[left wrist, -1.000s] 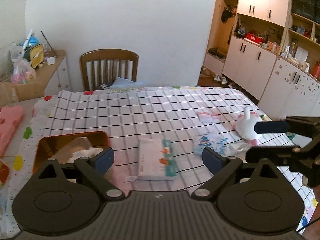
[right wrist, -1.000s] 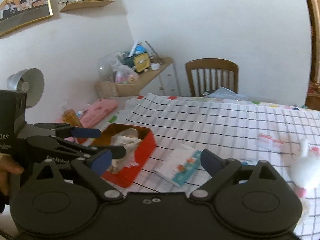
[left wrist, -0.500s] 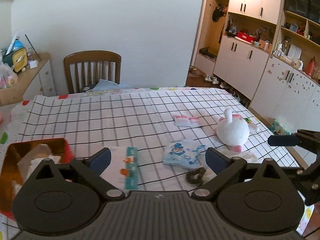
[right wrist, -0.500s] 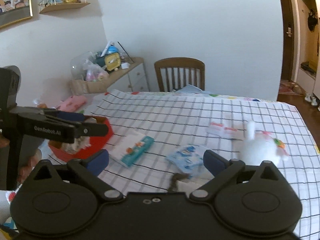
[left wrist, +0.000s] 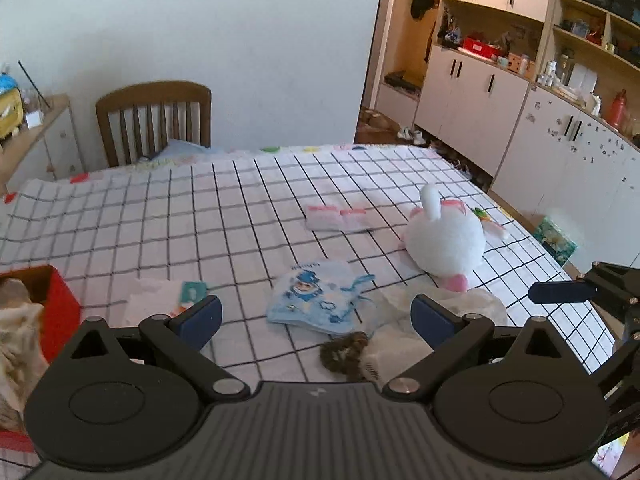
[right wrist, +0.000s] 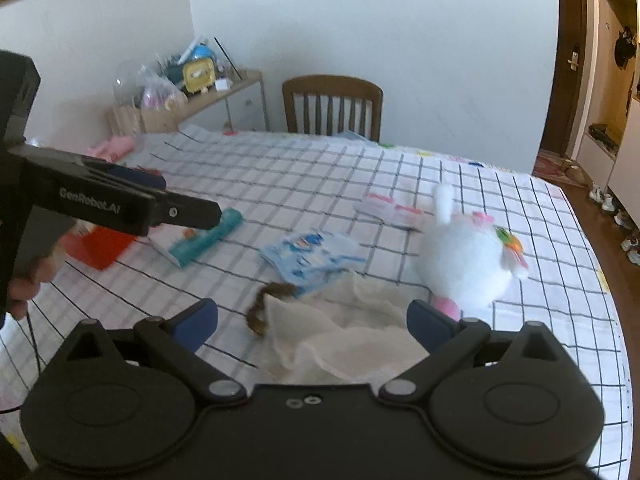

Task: Organize soft objects
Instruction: 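Move both tools back from the tin to the hair tie and mesh cloth, then close the left tool on the brown hair tie while the right tool grasps the white mesh cloth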

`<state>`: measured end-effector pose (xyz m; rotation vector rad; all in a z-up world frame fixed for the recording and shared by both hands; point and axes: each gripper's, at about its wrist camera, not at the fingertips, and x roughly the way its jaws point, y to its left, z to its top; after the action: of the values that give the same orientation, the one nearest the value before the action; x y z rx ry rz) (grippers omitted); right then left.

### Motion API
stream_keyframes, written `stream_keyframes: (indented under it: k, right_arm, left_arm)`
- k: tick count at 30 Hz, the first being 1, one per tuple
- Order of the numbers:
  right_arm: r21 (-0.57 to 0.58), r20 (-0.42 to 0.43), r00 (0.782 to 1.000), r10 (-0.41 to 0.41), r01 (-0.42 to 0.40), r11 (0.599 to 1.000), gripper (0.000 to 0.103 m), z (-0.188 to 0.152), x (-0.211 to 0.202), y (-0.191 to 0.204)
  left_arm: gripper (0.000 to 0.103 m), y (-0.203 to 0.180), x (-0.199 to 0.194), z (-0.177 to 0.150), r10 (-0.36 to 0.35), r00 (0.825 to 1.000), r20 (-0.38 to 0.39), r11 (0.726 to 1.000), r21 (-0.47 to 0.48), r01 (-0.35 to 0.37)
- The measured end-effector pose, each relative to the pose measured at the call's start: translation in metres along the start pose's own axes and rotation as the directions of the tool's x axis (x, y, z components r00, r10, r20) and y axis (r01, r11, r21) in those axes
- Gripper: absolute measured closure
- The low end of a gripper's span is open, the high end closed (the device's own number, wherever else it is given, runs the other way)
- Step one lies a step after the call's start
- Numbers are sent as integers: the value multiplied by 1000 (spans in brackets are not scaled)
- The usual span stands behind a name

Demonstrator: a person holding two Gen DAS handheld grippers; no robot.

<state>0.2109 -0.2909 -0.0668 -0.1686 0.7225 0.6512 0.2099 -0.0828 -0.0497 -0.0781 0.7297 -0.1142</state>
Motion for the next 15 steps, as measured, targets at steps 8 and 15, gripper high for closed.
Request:
stream_keyframes:
  k: [8, 15]
  right_arm:
    - [1, -58, 998, 2, -2, 1000, 2, -10, 24, -15]
    - [-45, -92, 995, 43, -48, 998, 2, -12, 48, -6]
  left_arm:
    - [2, -16, 32, -10, 29, 999, -40, 999, 34, -28]
    - [2, -14, 59, -19, 0, 995, -100, 1000, 2, 1]
